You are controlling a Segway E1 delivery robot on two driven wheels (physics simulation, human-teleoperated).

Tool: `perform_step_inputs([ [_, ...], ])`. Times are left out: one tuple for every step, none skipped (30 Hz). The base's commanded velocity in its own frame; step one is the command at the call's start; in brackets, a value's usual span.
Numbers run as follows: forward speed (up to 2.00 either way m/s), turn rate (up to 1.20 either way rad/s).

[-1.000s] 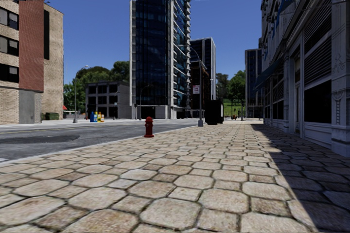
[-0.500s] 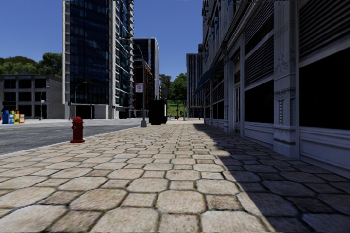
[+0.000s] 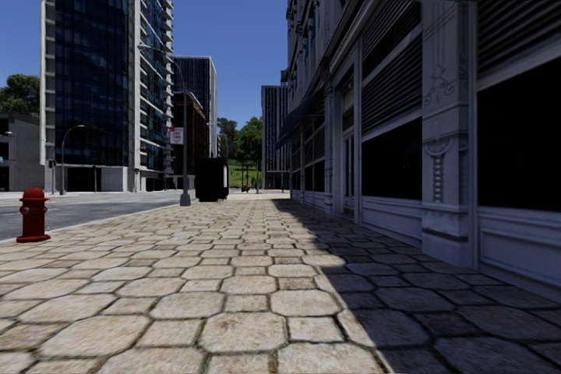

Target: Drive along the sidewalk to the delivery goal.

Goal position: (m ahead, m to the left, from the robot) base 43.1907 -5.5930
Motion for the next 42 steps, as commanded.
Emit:
perform_step_inputs([
  [2.0, 0.0],
  [2.0, 0.0],
  [2.0, 0.0],
  [2.0, 0.0],
  [2.0, 0.0],
  [2.0, 0.0],
  [2.0, 0.0],
  [2.0, 0.0],
  [2.0, 0.0],
  [2.0, 0.0],
  [2.0, 0.0],
  [2.0, 0.0],
  [2.0, 0.0],
  [2.0, 0.0],
  [2.0, 0.0],
  [2.0, 0.0],
  [2.0, 0.0],
  [2.0, 0.0],
  [2.0, 0.0],
  [2.0, 0.0],
  [2.0, 0.0],
  [2.0, 0.0],
  [2.0, 0.0],
  [2.0, 0.0],
  [2.0, 0.0],
  [2.0, 0.0],
  [2.0, 0.0],
  [2.0, 0.0],
  [2.0, 0.0],
  [2.0, 0.0],
  [2.0, 0.0],
  [2.0, 0.0],
  [2.0, 0.0],
  [2.0, 0.0],
  [2.0, 0.0],
  [2.0, 0.0],
  [2.0, 0.0],
  [2.0, 0.0],
  [2.0, 0.0],
  [2.0, 0.0],
  [2.0, 0.0],
  [2.0, 0.0],
])
